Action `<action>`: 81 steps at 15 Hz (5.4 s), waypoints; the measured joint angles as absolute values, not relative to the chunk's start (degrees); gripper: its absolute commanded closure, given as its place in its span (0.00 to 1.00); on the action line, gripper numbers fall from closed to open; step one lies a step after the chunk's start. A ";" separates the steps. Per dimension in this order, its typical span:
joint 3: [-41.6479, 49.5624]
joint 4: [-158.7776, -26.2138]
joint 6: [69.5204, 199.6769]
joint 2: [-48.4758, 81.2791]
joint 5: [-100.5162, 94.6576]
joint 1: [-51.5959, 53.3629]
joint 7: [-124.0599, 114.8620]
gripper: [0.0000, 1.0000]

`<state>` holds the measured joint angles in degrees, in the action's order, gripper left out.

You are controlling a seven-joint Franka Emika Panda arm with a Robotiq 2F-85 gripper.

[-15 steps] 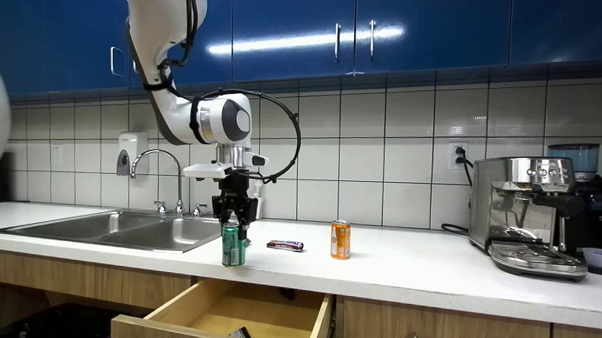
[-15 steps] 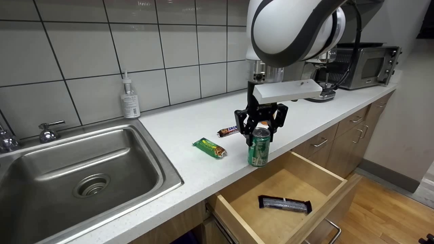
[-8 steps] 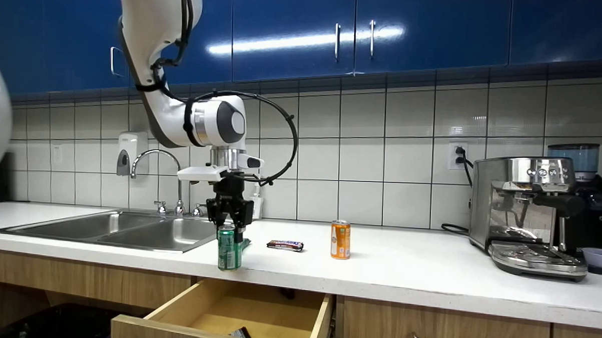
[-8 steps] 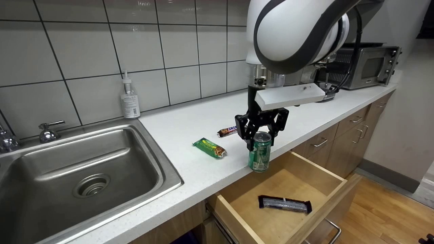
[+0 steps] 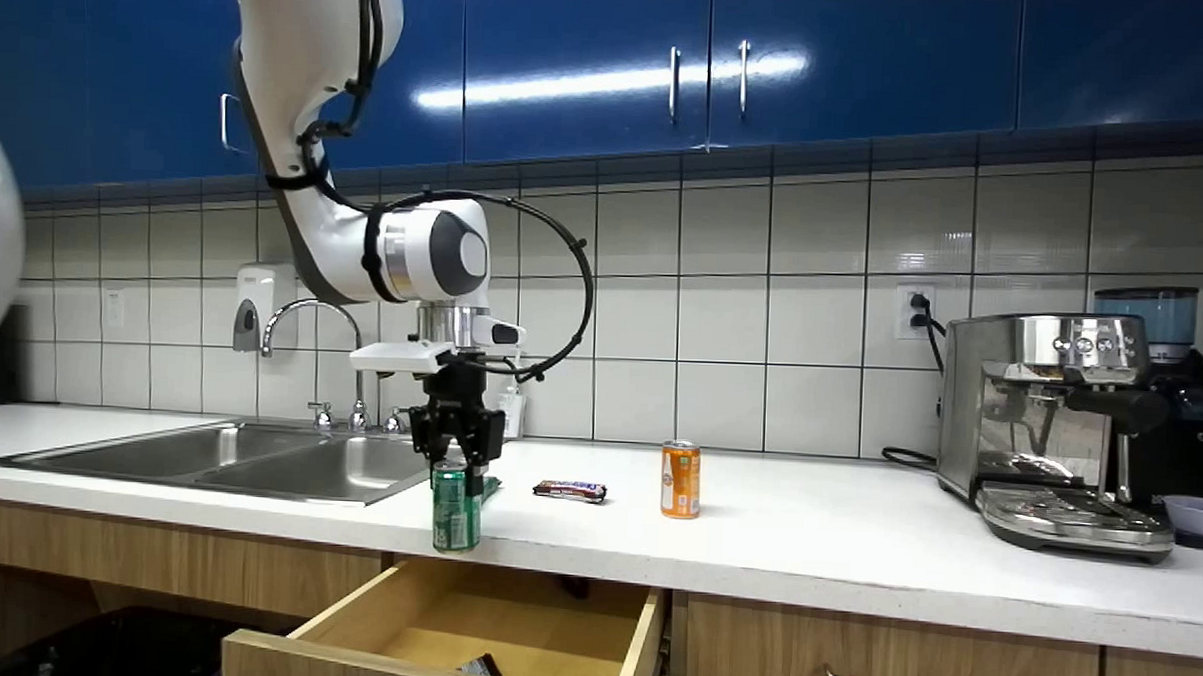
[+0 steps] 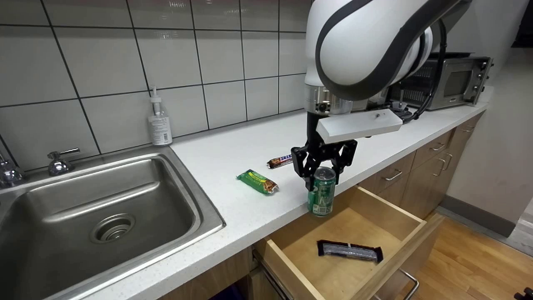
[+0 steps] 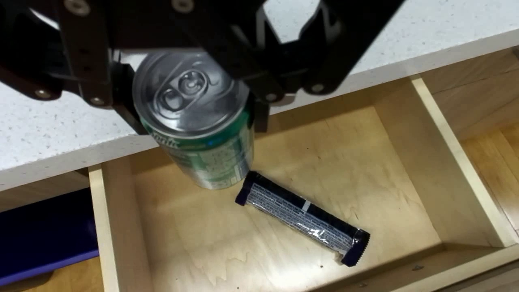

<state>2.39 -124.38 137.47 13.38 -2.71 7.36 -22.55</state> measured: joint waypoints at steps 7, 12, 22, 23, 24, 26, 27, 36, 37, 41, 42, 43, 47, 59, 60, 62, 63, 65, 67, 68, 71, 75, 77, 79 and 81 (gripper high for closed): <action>2.16 -125.69 138.22 13.45 -3.39 7.57 -22.59 0.62; 2.09 -127.14 139.97 13.85 -5.28 8.40 -22.65 0.62; 1.37 -129.78 146.39 15.42 -5.50 9.87 -22.62 0.62; 1.29 -130.10 147.29 15.69 -5.51 9.97 -22.59 0.62; 1.27 -130.42 148.18 15.99 -5.58 10.12 -22.54 0.62; 1.25 -130.82 149.59 16.73 -5.78 10.49 -22.43 0.62; 1.23 -130.99 150.29 17.15 -5.95 10.70 -22.36 0.62; 1.22 -131.00 154.61 21.21 -6.61 12.13 -21.03 0.62; 1.24 -130.91 155.08 21.68 -6.61 12.13 -20.68 0.62; 1.39 -130.10 156.35 23.58 -6.60 11.94 -18.81 0.62; 1.41 -129.85 156.70 24.03 -6.60 11.83 -18.37 0.62; 1.45 -129.57 157.11 24.54 -6.60 11.73 -17.85 0.62; 1.67 -128.26 158.17 26.41 -6.57 11.27 -15.92 0.62; 1.71 -125.50 158.93 30.12 -6.45 10.31 -13.20 0.62; 1.72 -125.49 158.93 30.28 -6.45 10.31 -13.20 0.62; 1.73 -125.49 158.93 30.55 -6.42 10.31 -13.20 0.62; 1.75 -125.48 158.93 30.67 -6.41 10.31 -13.20 0.62; 1.83 -125.43 158.93 30.87 -6.41 10.31 -13.20 0.62; 2.03 -125.29 158.96 31.06 -6.41 10.31 -13.20 0.62; 2.15 -125.16 158.97 31.21 -6.41 10.31 -13.20 0.62; 2.36 -124.64 158.99 31.67 -6.40 10.31 -13.20 0.62; 2.42 -124.24 158.99 31.91 -6.40 10.31 -13.20 0.62; 2.42 -124.16 158.99 31.96 -6.40 10.31 -13.20 0.62; 2.42 -124.09 158.99 31.99 -6.40 10.32 -13.20 0.12; 2.46 -124.06 158.99 32.02 -6.39 10.33 -13.22 0.05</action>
<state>2.46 -124.06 158.99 32.02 -6.39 10.33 -13.22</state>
